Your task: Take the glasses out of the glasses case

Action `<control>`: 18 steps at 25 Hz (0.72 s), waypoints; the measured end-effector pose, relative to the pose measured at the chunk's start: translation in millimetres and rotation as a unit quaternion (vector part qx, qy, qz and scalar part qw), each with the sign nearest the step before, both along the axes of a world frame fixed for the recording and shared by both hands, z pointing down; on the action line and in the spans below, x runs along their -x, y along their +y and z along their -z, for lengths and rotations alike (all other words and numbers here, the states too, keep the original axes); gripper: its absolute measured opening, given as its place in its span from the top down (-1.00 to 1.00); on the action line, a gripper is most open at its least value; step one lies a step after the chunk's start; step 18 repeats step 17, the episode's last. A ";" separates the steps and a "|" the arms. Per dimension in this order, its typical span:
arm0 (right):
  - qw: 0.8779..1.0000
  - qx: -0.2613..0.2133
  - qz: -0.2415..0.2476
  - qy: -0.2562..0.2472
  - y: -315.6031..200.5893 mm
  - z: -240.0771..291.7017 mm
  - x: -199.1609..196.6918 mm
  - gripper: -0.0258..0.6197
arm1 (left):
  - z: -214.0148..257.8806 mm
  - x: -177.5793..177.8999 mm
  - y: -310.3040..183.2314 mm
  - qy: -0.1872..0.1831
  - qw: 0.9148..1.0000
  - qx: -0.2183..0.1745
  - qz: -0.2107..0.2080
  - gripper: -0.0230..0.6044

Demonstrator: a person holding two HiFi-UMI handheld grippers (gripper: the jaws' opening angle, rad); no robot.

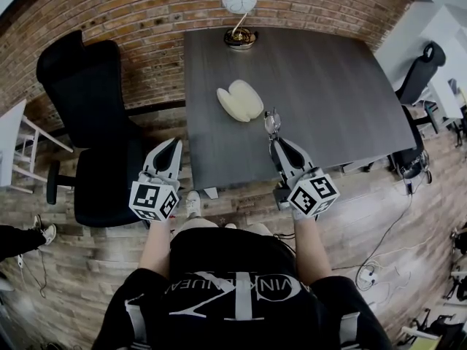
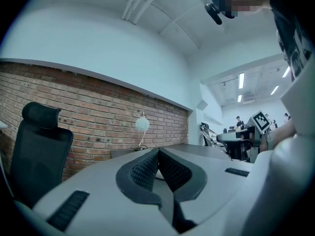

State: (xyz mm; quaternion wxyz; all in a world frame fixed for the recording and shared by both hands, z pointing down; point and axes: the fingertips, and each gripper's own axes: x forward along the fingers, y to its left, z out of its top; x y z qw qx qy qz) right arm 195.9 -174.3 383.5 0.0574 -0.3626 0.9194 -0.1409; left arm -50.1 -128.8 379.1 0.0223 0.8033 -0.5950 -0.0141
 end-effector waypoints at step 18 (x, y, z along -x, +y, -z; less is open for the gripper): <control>1.000 0.010 0.008 -0.006 0.4 -1.9 16.5 0.81 | -4.4 16.2 3.8 0.005 1.000 0.009 0.009 0.88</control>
